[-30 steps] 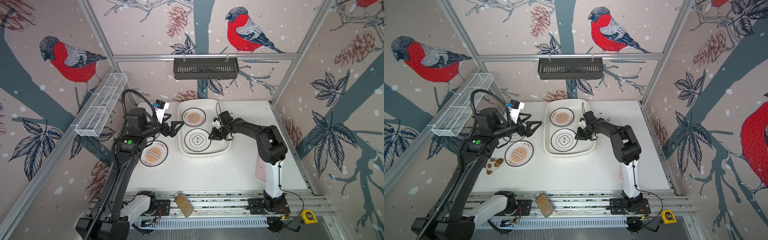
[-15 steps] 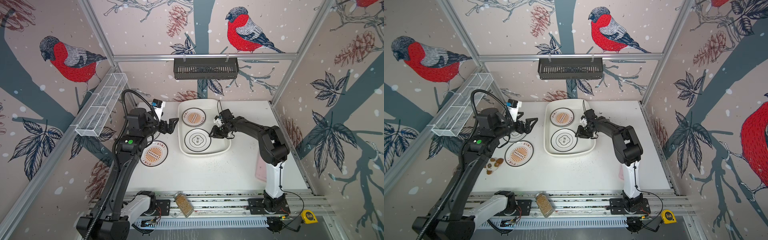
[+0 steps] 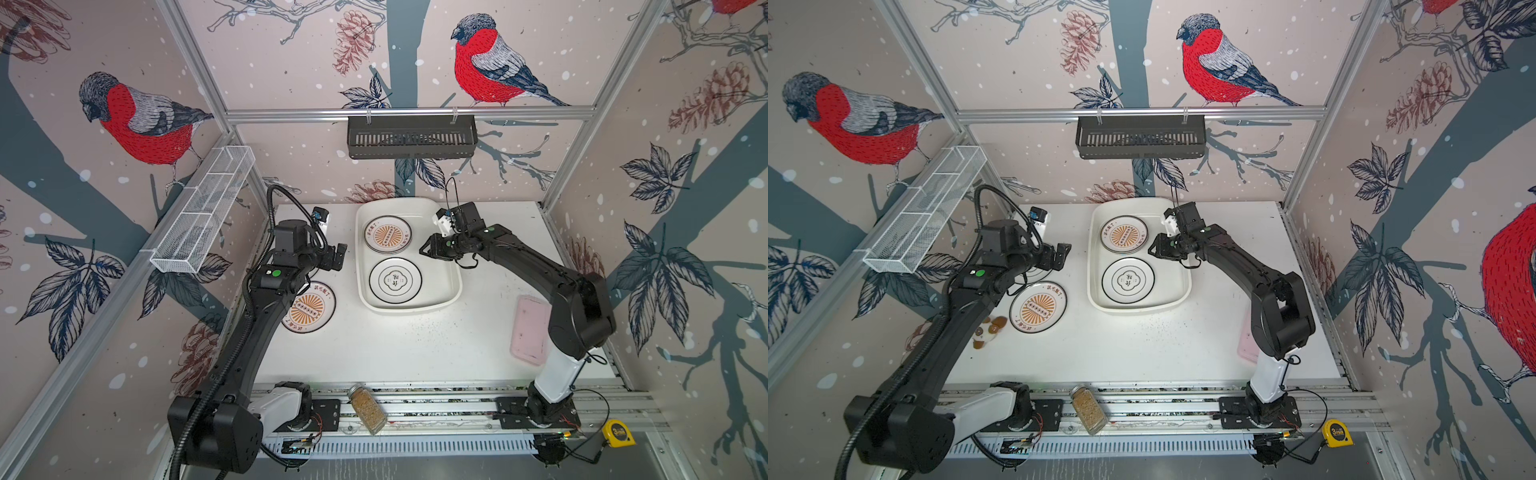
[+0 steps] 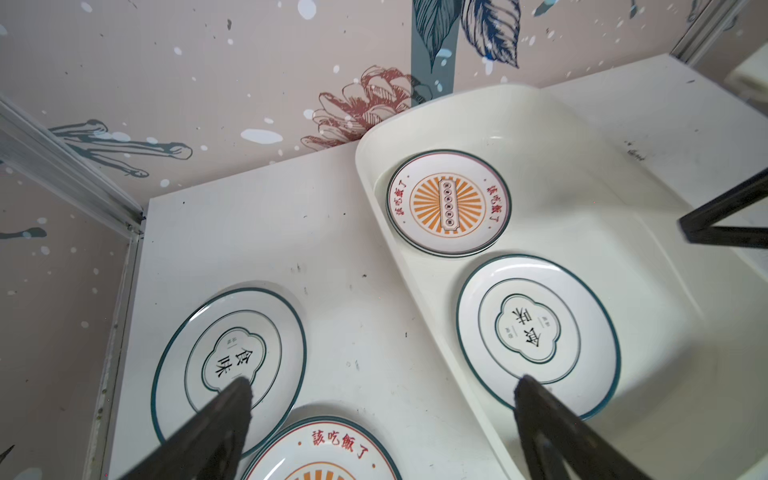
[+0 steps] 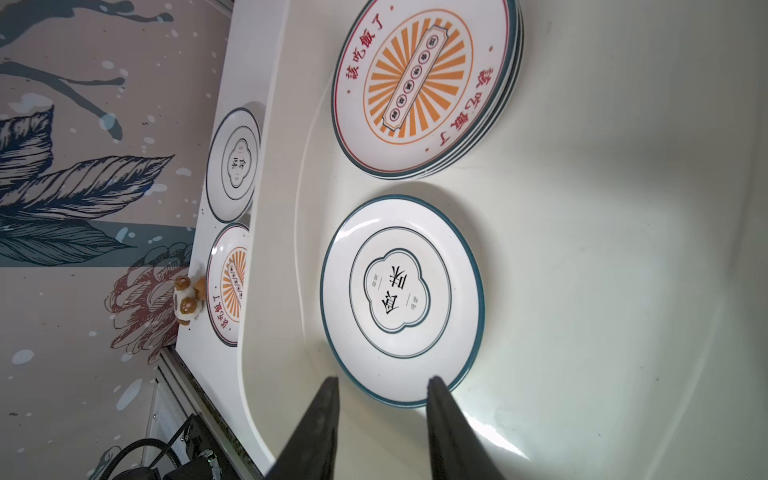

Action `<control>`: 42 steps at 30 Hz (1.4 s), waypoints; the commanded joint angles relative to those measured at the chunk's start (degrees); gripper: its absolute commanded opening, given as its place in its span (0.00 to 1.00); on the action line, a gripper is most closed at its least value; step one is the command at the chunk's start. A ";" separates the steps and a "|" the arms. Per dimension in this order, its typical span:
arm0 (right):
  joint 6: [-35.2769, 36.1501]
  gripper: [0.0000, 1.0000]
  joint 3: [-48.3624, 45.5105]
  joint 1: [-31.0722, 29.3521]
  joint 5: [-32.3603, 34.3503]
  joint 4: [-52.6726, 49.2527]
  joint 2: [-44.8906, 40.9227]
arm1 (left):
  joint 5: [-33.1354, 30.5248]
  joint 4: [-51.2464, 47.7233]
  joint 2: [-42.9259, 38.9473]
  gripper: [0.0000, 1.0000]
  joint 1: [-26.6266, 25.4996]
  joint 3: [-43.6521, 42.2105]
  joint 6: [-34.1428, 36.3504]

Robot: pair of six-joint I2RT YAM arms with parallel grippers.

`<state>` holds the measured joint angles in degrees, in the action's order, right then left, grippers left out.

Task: Place the plates into the plastic bin on the countertop
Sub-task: 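Open the right gripper and raise it while the left arm lowers toward the table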

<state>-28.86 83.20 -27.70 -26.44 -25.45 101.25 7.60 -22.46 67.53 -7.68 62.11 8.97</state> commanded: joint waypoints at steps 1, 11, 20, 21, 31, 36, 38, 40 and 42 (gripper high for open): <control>-1.03 0.37 -1.46 -0.37 1.30 1.07 -3.28 | -4.62 -0.94 2.24 0.98 -0.05 0.41 1.15; -2.03 0.38 -8.81 -0.91 1.13 3.79 -10.07 | -14.19 -1.44 11.39 0.98 -1.25 1.46 -1.65; -2.49 0.38 -13.35 -2.77 1.19 6.60 -11.78 | -27.98 -1.33 22.70 0.98 -1.02 5.50 -4.91; -2.41 0.38 -13.71 -3.01 1.30 6.77 -11.87 | -27.97 -0.58 22.94 0.98 -0.65 5.27 -5.30; -3.12 0.39 -18.38 -3.06 2.01 9.34 -12.97 | -27.21 2.56 29.25 0.98 5.83 7.17 -9.68; -3.55 0.39 -19.39 -3.10 2.79 9.54 -13.73 | -28.51 4.71 32.62 0.98 8.76 7.00 -10.23; -3.75 0.40 -19.48 -3.07 2.81 9.46 -13.63 | -28.19 5.09 33.45 0.98 10.15 7.08 -11.19; -3.90 0.39 -19.48 -3.06 2.88 9.22 -13.44 | -27.80 5.17 34.31 0.98 11.31 7.24 -11.65; -4.18 0.40 -19.65 -3.16 3.17 9.26 -13.51 | -28.12 6.19 34.80 0.98 12.31 6.60 -11.85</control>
<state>-31.97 63.72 -30.68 -24.03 -17.54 88.03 -19.70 -18.50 101.78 3.79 68.95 -1.41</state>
